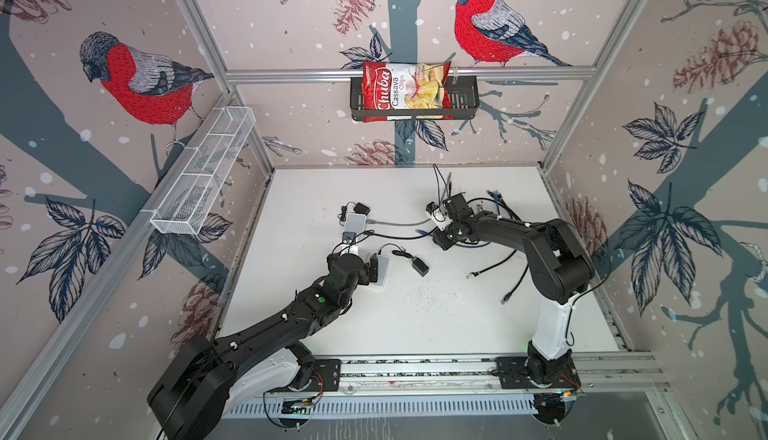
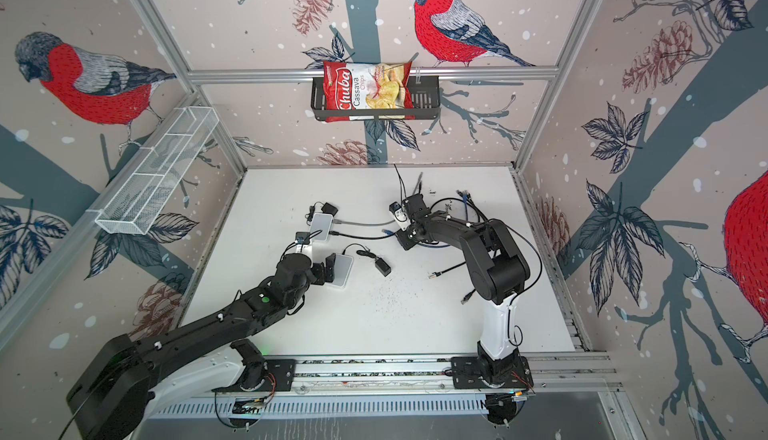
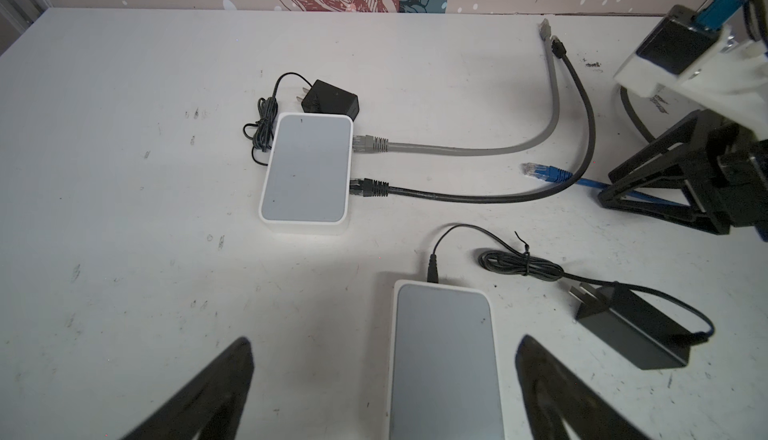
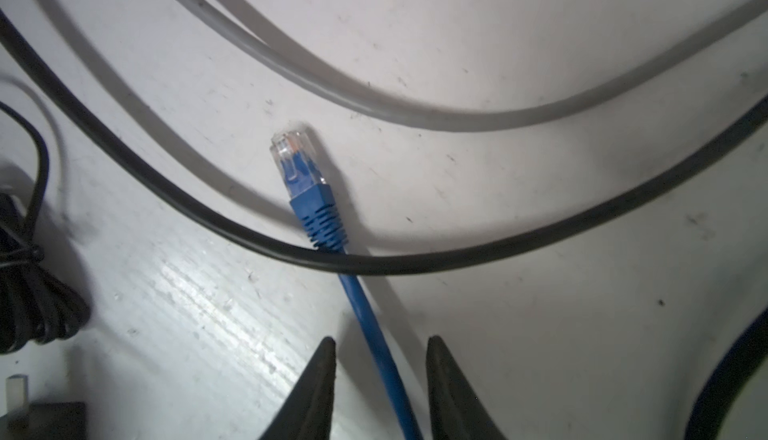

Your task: Insert the plug into the switch port

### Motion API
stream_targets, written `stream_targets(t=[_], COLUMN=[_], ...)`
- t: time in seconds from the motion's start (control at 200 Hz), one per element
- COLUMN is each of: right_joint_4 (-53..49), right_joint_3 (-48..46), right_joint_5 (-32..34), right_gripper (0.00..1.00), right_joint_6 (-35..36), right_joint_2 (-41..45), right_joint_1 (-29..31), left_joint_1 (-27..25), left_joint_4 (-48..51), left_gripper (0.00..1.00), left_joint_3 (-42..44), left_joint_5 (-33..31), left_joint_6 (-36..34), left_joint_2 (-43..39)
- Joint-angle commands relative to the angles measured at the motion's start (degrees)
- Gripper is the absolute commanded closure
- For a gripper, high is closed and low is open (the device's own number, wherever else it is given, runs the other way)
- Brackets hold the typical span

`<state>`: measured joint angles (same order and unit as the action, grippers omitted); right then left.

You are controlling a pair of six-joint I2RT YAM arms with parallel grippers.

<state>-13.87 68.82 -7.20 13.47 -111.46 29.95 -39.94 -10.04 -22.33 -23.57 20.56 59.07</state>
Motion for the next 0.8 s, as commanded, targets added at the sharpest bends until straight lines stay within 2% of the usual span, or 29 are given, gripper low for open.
stream_targets(t=[0.0,0.105,0.235,0.385,0.625,0.795], right_joint_4=[-0.77,-2.72,-6.49,-12.27,-19.06,-23.15], right_joint_3=[0.96,1.54,2.01,3.82,6.23,7.31], right_joint_5=[-0.53,-1.06,-2.11,-2.64,0.48,-2.35], right_gripper=[0.7,0.82,0.88,0.89,0.89,0.88], right_joint_6=[1.34,2.32,4.12,5.49,4.42,5.8], right_joint_2=[-0.77,-0.88,0.15,0.67,0.05,0.32], right_joint_1=[0.26,0.27,0.58,0.81,0.85,0.95], left_joint_1=[0.04,0.04,0.04,0.04,0.04,0.04], left_joint_4=[-1.84,-1.66,-1.65,-1.67,-1.6,-1.38], left_gripper=[0.03,0.03,0.03,0.03,0.03,0.03], left_joint_3=[-0.17,-0.17,-0.19,-0.43,-0.5,-0.44], left_joint_5=[0.5,0.61,0.46,0.19,0.16,0.19], left_joint_6=[-0.98,-1.04,-1.1,-1.22,-1.01,-0.87], left_joint_2=[0.08,-0.12,-0.18,-0.09,-0.12,-0.19])
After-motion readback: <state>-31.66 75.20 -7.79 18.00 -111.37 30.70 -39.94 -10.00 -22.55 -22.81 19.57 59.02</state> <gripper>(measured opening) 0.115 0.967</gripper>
